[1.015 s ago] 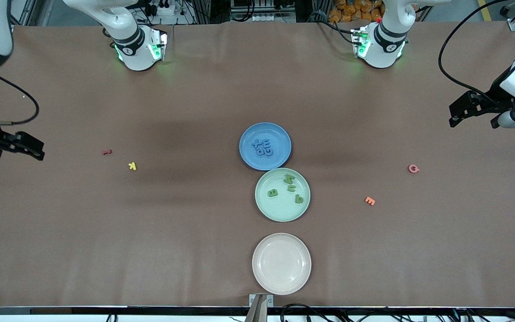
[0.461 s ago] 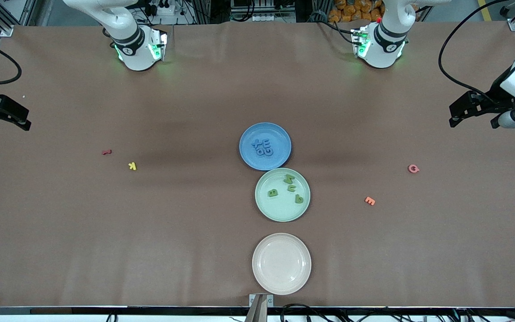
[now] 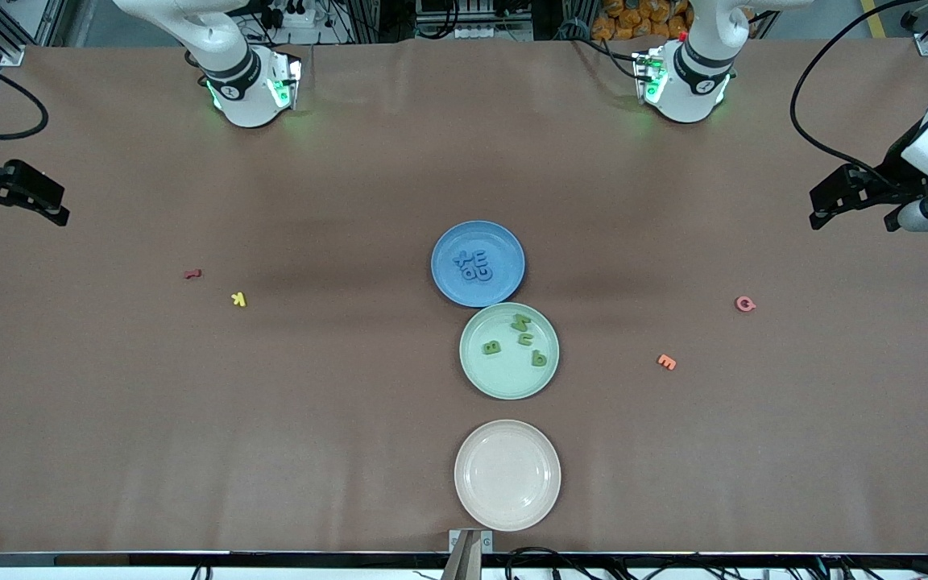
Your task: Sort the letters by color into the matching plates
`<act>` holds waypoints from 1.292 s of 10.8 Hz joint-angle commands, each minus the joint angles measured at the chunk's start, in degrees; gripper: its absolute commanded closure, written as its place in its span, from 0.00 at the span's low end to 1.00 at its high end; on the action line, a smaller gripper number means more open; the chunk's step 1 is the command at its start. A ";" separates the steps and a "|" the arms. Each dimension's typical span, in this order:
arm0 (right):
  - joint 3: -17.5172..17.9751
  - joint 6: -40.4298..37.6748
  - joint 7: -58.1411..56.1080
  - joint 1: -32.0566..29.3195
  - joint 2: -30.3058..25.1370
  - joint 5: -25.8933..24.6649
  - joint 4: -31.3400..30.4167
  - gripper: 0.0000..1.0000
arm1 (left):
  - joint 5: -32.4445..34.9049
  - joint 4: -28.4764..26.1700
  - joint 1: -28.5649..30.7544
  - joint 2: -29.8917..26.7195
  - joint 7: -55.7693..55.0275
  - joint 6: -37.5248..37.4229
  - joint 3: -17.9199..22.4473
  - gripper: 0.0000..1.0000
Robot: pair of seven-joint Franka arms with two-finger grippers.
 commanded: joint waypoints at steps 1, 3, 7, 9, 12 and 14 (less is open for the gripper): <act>0.16 0.41 -0.32 -0.02 -3.32 1.64 -2.64 0.00 | -0.26 0.56 0.16 -0.37 0.07 -0.72 0.15 0.00; 0.16 0.84 -0.41 0.07 -4.90 1.73 -4.47 0.00 | -0.43 0.56 0.07 -0.99 -0.11 -0.81 0.07 0.00; 0.07 2.34 -0.15 -0.02 -5.52 1.64 -9.05 0.00 | -0.69 3.01 0.16 -2.13 -0.02 -4.93 0.07 0.00; 0.16 3.47 0.21 0.24 -4.91 1.47 -9.76 0.00 | -0.70 4.08 0.16 -2.22 -0.02 -6.17 0.07 0.00; 0.16 3.75 0.21 0.42 -5.17 1.47 -10.11 0.00 | -0.78 3.99 0.16 -2.13 -0.02 -6.26 0.07 0.00; 0.16 3.92 0.29 0.51 -5.08 1.47 -10.11 0.00 | -0.70 3.99 0.07 -2.05 -0.02 -6.26 -0.02 0.00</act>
